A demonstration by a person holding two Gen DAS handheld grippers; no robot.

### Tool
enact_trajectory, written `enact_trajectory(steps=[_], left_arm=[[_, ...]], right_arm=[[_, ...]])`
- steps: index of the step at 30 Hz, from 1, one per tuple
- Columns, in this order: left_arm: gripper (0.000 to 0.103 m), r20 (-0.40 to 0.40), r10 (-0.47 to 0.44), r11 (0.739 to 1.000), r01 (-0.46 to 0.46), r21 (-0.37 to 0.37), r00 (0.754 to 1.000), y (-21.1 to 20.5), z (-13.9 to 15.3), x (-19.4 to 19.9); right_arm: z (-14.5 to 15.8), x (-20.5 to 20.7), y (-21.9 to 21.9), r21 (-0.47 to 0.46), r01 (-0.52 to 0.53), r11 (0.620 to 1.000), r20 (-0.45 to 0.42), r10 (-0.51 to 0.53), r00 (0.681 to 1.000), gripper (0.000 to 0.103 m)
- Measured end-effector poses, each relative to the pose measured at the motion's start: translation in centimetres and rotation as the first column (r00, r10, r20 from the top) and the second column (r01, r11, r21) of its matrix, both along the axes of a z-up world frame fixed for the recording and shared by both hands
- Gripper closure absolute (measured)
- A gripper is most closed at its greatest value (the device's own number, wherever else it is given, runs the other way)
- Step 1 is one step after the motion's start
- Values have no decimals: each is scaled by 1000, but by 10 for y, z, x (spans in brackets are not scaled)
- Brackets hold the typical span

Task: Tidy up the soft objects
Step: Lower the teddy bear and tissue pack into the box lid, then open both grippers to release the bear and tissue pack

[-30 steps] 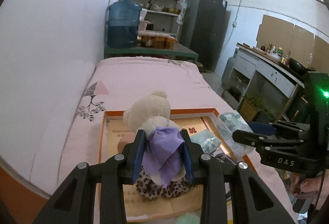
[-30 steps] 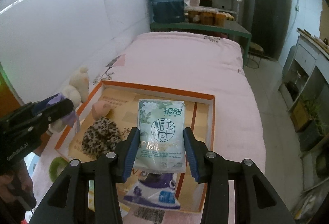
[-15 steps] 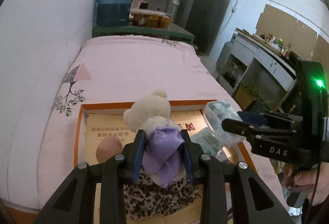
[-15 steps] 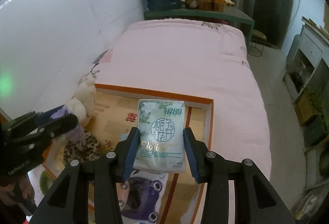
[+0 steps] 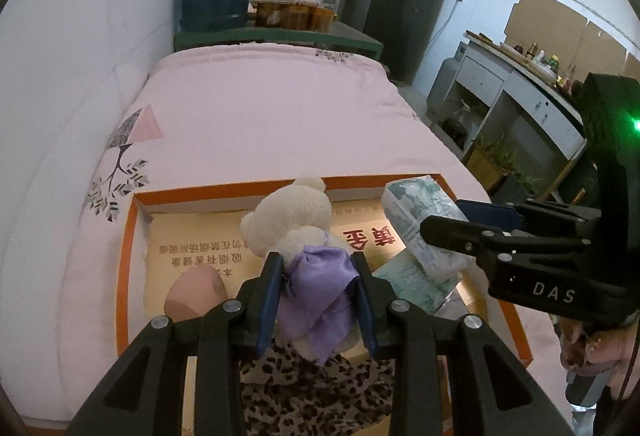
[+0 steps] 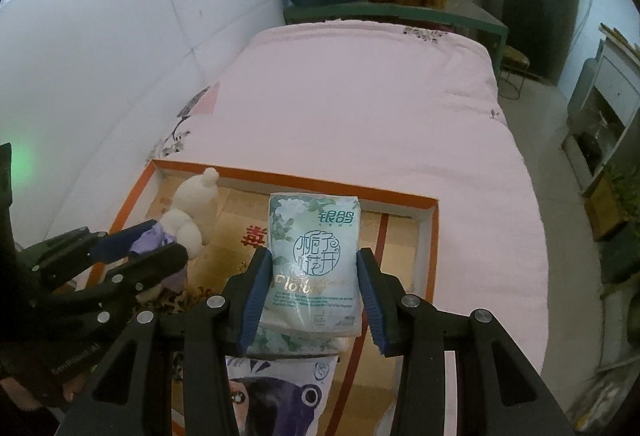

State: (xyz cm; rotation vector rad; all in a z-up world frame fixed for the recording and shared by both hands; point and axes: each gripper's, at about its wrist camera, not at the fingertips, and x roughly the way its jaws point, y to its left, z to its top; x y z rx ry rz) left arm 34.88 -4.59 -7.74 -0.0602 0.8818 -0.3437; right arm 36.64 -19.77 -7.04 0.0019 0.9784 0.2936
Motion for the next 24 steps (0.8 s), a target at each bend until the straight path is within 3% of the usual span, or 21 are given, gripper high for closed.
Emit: enact_trajectory(steps=[11,24], left_arm=[[69,-41,-9,1000,10,8,999,-6,-17,8],[67,-31,-22,1000,22,7,999,-7,-21,11]], right_arm=[[-17,9,6,4,-2,1000,-22,2,1000,58],[-23,10,5,16,-4,1000,-20,4,1000,56]])
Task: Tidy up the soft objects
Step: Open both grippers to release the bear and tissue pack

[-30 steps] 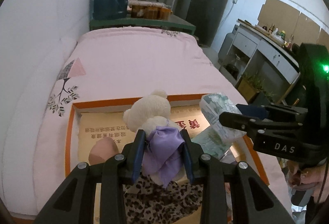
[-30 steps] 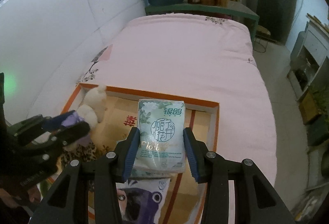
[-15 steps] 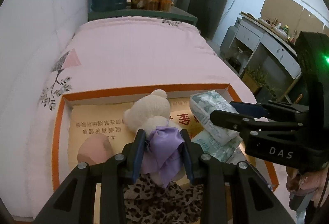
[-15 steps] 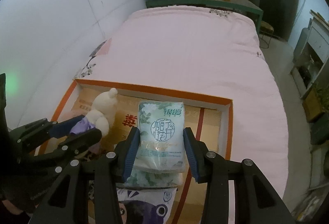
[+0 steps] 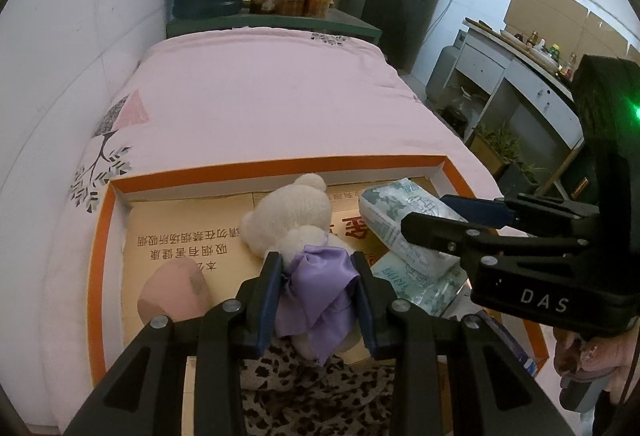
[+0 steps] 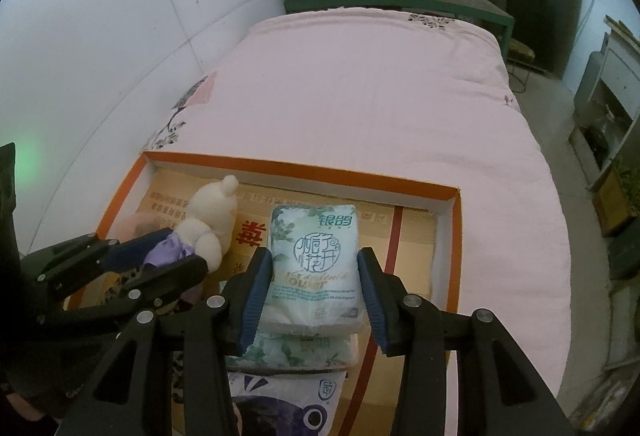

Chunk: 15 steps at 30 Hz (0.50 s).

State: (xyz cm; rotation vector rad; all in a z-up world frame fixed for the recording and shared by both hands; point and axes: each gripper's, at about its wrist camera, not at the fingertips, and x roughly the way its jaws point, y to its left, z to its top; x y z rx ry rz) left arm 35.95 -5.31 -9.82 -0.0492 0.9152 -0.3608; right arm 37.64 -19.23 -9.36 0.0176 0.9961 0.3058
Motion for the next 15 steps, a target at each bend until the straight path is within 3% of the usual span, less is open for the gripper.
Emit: enact_trajectory(steps=[5,8,15], left_arm=[[63,10,0,1000,0,-21,1000,2,2,-3],[54,33,7,1000,-6,-28,999,4,8,-7],[47,79,2,999,1,-38,997,2,24,-18]], right_arm=[[0,-3,1,-2,-10,1000,11,10,1000,51],[-1,-5,1,-13,-7,1000,15,7,1000,38],[2,-13,-3,-12,13,1000,27,-13,1000,34]])
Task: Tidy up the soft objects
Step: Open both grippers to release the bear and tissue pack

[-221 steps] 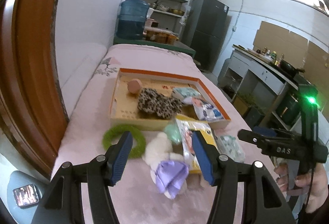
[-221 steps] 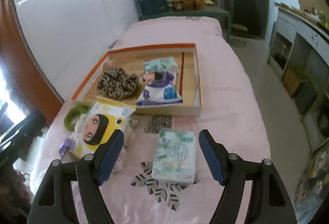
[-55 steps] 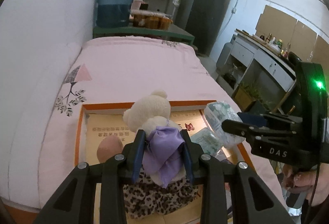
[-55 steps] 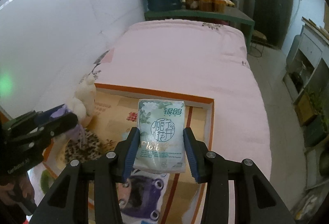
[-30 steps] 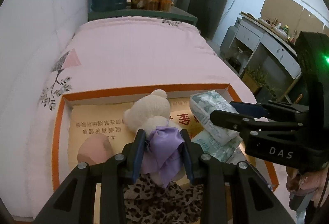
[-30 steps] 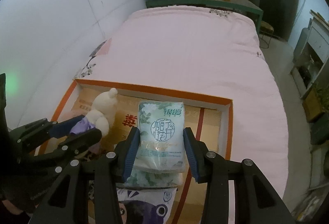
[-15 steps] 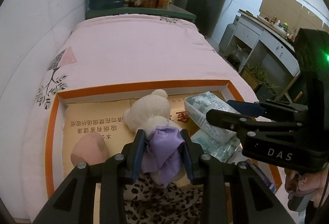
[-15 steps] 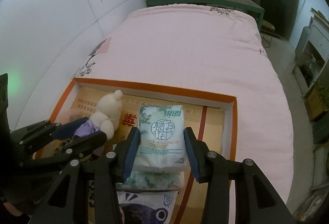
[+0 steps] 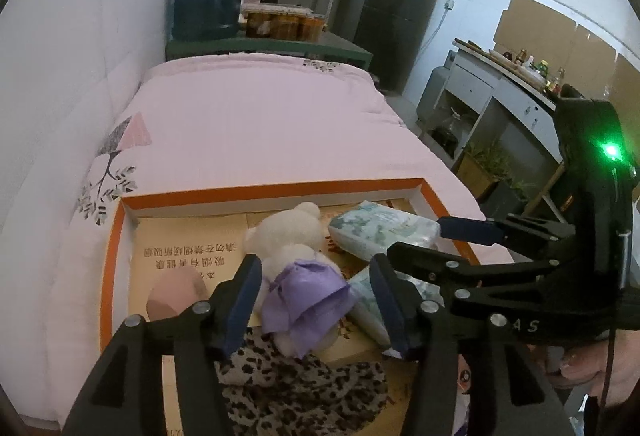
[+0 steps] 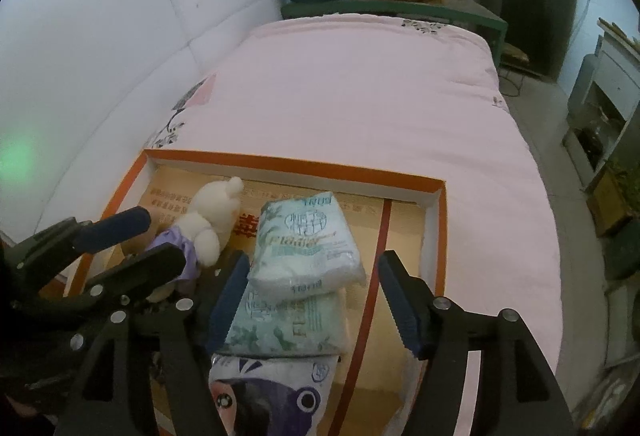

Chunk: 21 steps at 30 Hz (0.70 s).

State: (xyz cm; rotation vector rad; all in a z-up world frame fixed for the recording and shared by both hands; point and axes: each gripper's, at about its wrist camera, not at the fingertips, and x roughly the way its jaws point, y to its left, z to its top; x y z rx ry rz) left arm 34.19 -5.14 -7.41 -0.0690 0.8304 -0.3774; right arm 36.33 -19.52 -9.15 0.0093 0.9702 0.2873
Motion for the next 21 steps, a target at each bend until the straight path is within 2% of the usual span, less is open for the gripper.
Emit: enact_trajectory(steps=[21], left_arm=[[47,61,45,999,-44,-3,997,8,24,-50]], right_arm=[[18,-52,-3,-3,22,1000,25,-22,999,32]])
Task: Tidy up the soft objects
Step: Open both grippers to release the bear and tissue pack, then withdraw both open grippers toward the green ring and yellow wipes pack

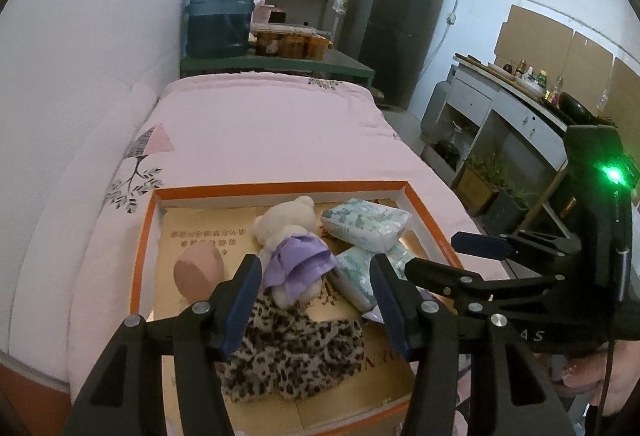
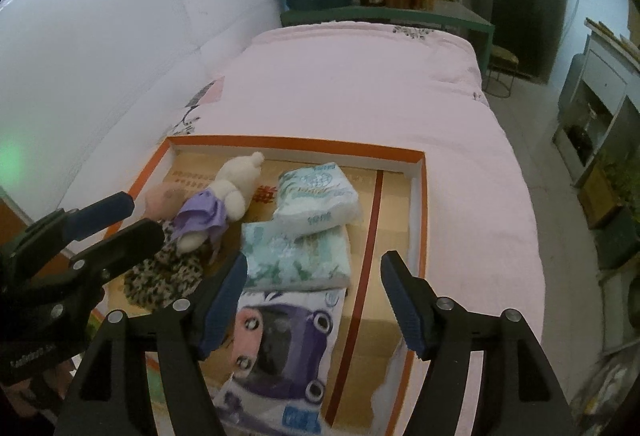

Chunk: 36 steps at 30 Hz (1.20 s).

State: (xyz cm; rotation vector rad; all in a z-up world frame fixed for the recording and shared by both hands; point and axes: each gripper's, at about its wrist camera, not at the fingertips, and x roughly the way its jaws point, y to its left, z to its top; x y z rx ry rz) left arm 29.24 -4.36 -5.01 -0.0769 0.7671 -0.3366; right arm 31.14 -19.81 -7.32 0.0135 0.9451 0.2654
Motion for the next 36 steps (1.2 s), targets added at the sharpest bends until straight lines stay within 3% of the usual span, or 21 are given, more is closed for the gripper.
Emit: enact_trajectory(steps=[19,36], left_arm=[[47,54,33,999,-33,-14,998,17,28,-65],[47,104,98,993,-91,-76,990,63,48,-129]], right_arm=[[32,-73,15,3,-8,1000,65,8,998,32],[58,-139,29,35,-16,999,103,12,995,28]])
